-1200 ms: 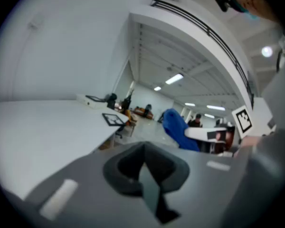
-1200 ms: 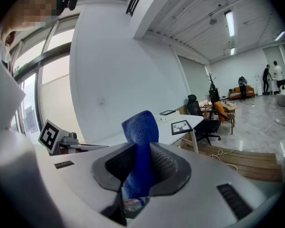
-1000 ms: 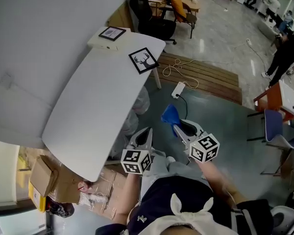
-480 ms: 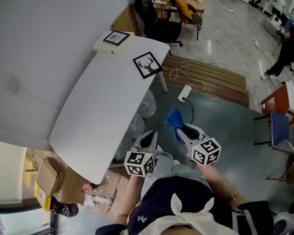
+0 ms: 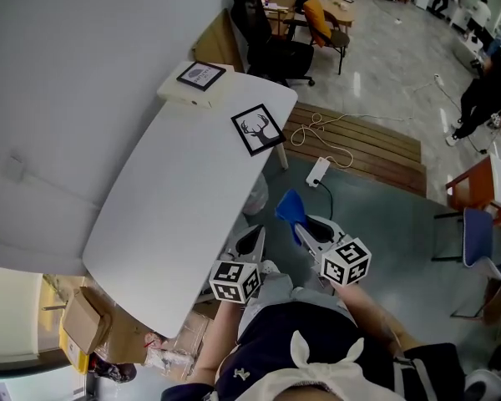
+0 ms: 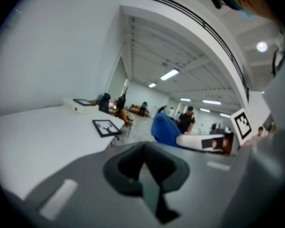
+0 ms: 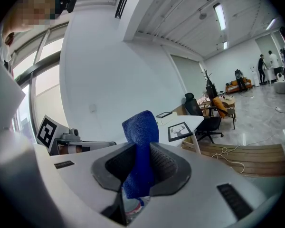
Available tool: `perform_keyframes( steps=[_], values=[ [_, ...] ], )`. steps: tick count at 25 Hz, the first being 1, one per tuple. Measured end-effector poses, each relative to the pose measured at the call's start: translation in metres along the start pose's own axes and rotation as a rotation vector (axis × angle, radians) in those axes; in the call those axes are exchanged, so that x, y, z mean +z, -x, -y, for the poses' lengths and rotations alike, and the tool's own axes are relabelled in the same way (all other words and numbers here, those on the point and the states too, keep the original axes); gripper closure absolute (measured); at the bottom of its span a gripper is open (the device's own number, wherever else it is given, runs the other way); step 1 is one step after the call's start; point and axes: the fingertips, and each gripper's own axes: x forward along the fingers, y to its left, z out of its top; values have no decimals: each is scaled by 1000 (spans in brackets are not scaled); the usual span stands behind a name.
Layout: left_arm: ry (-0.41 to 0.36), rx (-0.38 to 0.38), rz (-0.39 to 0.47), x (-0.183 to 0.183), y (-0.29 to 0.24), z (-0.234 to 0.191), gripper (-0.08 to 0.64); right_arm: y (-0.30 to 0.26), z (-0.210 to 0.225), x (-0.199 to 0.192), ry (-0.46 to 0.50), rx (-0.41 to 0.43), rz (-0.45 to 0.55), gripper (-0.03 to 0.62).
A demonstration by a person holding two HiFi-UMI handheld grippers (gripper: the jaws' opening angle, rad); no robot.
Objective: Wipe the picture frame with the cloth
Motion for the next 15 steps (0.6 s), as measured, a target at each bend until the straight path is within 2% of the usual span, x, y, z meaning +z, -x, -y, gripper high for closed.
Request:
perform_keyframes(
  steps=[9,15],
  values=[
    [5,-7,-9,17,-33,-55,557,-63,15,17,1,-5,6,503],
    [22,-32,-23,21,-50,-67,557,-77,30,27,-3,-34,8,503]
  ],
)
